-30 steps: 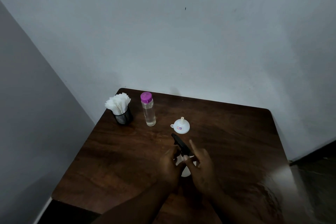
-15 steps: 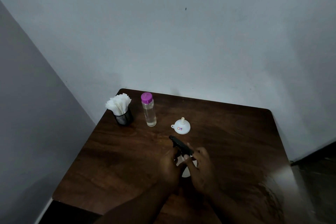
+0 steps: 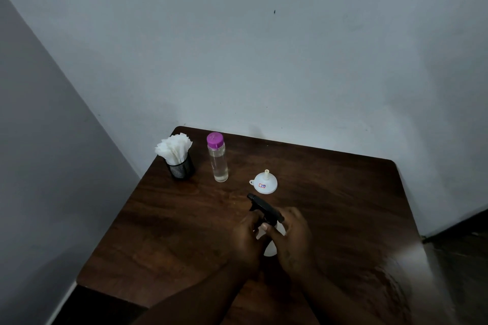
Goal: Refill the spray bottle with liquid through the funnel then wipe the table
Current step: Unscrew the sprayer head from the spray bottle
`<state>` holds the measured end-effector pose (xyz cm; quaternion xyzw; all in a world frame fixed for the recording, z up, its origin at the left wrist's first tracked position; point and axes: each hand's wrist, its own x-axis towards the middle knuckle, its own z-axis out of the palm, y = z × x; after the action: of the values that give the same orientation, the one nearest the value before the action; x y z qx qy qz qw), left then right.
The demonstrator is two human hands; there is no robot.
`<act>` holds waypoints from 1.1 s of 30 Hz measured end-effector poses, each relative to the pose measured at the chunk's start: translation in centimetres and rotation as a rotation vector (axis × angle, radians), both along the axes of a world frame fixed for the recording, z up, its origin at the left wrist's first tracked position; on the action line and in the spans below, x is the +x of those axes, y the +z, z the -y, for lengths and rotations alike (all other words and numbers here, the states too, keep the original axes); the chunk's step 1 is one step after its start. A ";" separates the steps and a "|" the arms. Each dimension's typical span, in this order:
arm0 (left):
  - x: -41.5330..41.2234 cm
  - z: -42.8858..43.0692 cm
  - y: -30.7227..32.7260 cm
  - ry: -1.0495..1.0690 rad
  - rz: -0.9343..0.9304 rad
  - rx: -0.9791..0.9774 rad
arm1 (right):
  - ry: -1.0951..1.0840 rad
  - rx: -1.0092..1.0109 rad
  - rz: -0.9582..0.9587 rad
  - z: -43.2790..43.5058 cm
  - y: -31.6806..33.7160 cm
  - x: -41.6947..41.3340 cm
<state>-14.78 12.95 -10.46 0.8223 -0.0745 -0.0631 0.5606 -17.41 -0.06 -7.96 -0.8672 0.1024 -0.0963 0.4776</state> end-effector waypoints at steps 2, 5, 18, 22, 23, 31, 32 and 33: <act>0.1 -0.1 -0.2 -0.015 0.037 0.032 | 0.010 0.043 0.010 -0.1 0.5 0.1; 0.2 -0.2 -0.5 -0.025 0.038 0.080 | 0.003 0.128 0.026 -0.1 1.2 0.3; 0.2 0.1 -1.1 0.055 0.008 0.024 | 0.014 0.275 0.106 1.9 7.9 0.6; 0.2 0.1 -1.1 0.034 0.035 0.032 | -0.032 0.289 0.165 2.4 9.2 0.8; 0.2 0.1 -1.1 0.041 0.044 0.039 | -0.044 0.306 0.184 2.6 9.6 0.8; 0.1 0.2 -0.8 0.052 0.007 0.100 | -0.155 0.285 0.325 4.8 12.8 1.2; 0.1 0.2 -0.7 0.053 0.005 0.106 | -0.170 0.288 0.322 5.1 13.0 1.2; 0.1 0.2 -0.7 0.058 0.002 0.106 | -0.186 0.303 0.315 5.4 13.2 1.1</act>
<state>-14.71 12.76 -11.11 0.8529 -0.0478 -0.0499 0.5175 -16.26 -5.44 5.23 -0.7467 0.1193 -0.2577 0.6015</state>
